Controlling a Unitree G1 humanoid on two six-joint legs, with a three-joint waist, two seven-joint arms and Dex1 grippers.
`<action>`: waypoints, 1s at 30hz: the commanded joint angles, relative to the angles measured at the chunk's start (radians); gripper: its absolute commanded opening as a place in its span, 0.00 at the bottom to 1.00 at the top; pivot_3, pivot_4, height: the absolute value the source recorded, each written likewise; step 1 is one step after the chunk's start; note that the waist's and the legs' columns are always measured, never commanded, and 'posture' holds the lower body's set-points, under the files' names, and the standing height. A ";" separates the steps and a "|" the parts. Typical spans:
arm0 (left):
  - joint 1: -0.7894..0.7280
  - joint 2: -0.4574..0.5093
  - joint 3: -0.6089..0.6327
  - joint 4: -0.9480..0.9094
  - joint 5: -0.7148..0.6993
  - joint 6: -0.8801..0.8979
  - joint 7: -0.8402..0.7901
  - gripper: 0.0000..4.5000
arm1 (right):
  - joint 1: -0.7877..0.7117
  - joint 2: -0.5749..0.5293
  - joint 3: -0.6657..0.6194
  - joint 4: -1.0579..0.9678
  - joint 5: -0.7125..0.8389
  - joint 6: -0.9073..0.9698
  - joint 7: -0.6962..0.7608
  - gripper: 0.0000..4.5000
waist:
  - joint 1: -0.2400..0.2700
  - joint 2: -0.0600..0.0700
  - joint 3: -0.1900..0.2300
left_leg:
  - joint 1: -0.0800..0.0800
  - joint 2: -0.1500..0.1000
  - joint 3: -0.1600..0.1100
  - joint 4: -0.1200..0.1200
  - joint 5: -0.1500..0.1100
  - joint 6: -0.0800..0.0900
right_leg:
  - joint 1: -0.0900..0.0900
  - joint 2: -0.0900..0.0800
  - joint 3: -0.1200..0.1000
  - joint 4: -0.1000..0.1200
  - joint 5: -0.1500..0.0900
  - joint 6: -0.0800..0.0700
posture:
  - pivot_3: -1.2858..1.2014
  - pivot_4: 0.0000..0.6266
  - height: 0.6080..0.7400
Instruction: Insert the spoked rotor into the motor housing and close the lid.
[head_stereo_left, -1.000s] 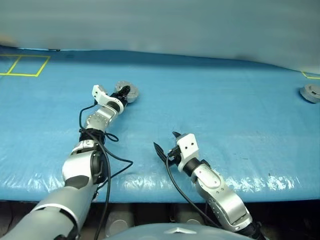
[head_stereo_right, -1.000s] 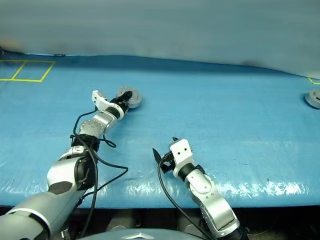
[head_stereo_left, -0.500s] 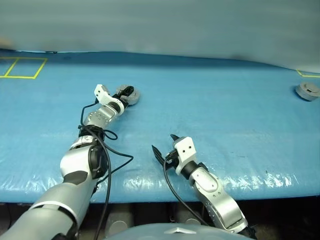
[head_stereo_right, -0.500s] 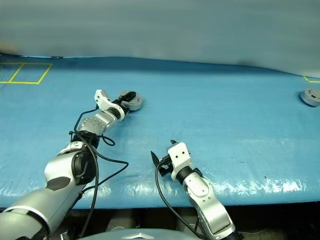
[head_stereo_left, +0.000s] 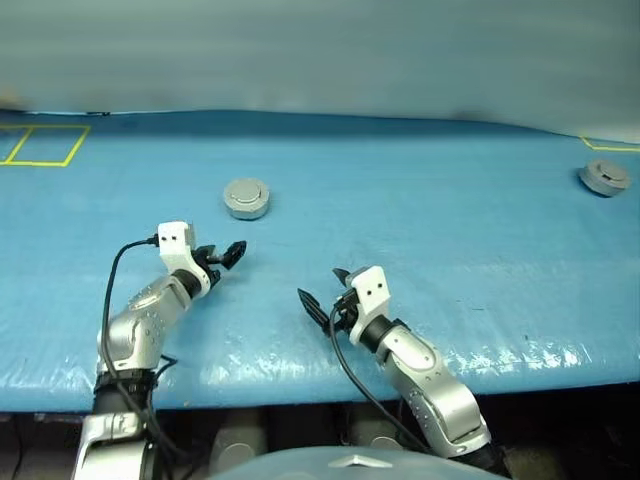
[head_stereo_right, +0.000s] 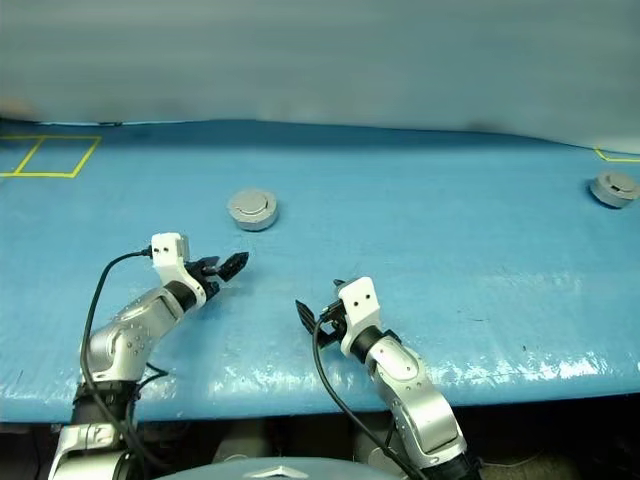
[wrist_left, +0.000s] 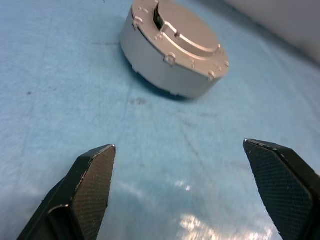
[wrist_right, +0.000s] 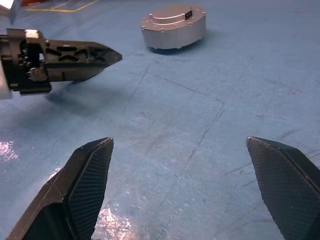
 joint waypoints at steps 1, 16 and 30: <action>0.092 0.023 -0.072 -0.132 0.149 -0.198 -0.038 0.99 | 0.014 0.007 -0.032 -0.027 -0.021 -0.061 -0.021 1.00 | 0.007 0.000 0.000 | -0.001 0.000 0.001 0.000 0.000 0.000 | -0.001 0.000 0.001 0.000 0.000 -0.001 | 0.52 0.24 1.00; 0.199 -0.030 -0.132 -0.135 0.336 -0.457 -0.052 0.99 | 0.114 -0.016 -0.049 -0.076 -0.072 -0.107 -0.033 1.00 | 0.027 0.000 0.000 | -0.005 0.001 0.004 0.000 0.000 0.002 | -0.006 0.000 0.001 0.000 -0.002 0.003 | 0.52 0.24 1.00; 0.196 -0.060 -0.120 -0.110 0.355 -0.483 -0.058 0.99 | 0.110 0.002 -0.036 -0.073 -0.089 -0.104 -0.036 1.00 | 0.027 0.000 0.000 | -0.005 0.001 0.004 0.000 0.000 0.002 | -0.006 0.000 0.001 0.000 -0.002 0.003 | 0.52 0.24 1.00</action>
